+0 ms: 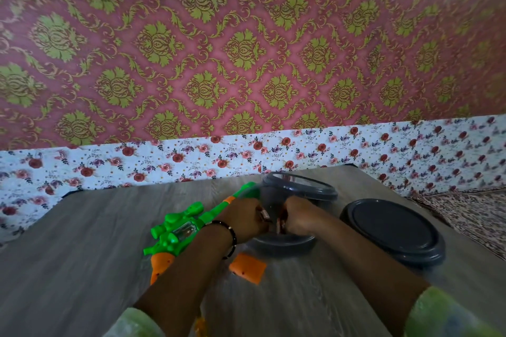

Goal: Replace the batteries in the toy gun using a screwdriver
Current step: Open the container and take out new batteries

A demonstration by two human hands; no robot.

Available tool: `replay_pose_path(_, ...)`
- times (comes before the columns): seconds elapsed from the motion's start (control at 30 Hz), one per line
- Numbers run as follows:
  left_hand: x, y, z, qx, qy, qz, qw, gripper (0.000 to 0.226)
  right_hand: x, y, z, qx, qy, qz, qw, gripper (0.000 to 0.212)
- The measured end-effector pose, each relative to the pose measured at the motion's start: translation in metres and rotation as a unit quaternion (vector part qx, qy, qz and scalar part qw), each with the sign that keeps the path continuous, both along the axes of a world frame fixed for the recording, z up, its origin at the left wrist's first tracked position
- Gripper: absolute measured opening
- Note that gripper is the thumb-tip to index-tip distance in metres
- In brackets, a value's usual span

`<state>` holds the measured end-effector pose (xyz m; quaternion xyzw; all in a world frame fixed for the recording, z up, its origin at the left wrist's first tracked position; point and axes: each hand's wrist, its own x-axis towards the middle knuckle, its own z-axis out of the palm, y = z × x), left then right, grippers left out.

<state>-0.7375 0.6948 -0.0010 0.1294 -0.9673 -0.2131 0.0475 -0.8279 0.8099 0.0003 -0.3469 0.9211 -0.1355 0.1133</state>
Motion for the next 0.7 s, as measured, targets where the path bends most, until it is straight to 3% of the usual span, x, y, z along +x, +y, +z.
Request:
replay_pose_path(0.2,0.005,-0.002,-0.018,0.029,0.047,0.003,0.998,0.015,0.0,0.005,-0.002,-0.071,0.024,-0.013,0.997,0.023)
replay_pose_path(0.33,0.018,-0.003,-0.042,0.0,0.101,0.013,0.995,0.056,0.001,0.012,0.009,-0.222,0.068,-0.047,0.972,0.018)
replay_pose_path(0.4,0.026,0.001,-0.051,-0.001,0.108,0.021,0.994,0.063,-0.004,0.014,0.013,-0.259,0.124,-0.058,0.956,0.014)
replay_pose_path(0.47,0.029,0.003,-0.056,0.004,0.109,0.02,0.994,0.066,-0.012,0.015,0.015,-0.246,0.189,-0.055,0.949,0.023)
replay_pose_path(0.53,0.03,0.005,-0.058,0.003,0.1,0.02,0.995,0.071,-0.024,0.014,0.013,-0.166,0.224,-0.057,0.959,0.045)
replay_pose_path(0.6,0.031,0.007,-0.058,0.0,0.082,0.022,0.996,0.076,-0.033,0.013,0.007,-0.08,0.218,-0.068,0.97,0.063)
replay_pose_path(0.7,0.033,0.009,-0.059,-0.007,0.06,0.03,0.998,0.081,-0.035,0.01,-0.008,-0.053,0.189,-0.063,0.979,0.063)
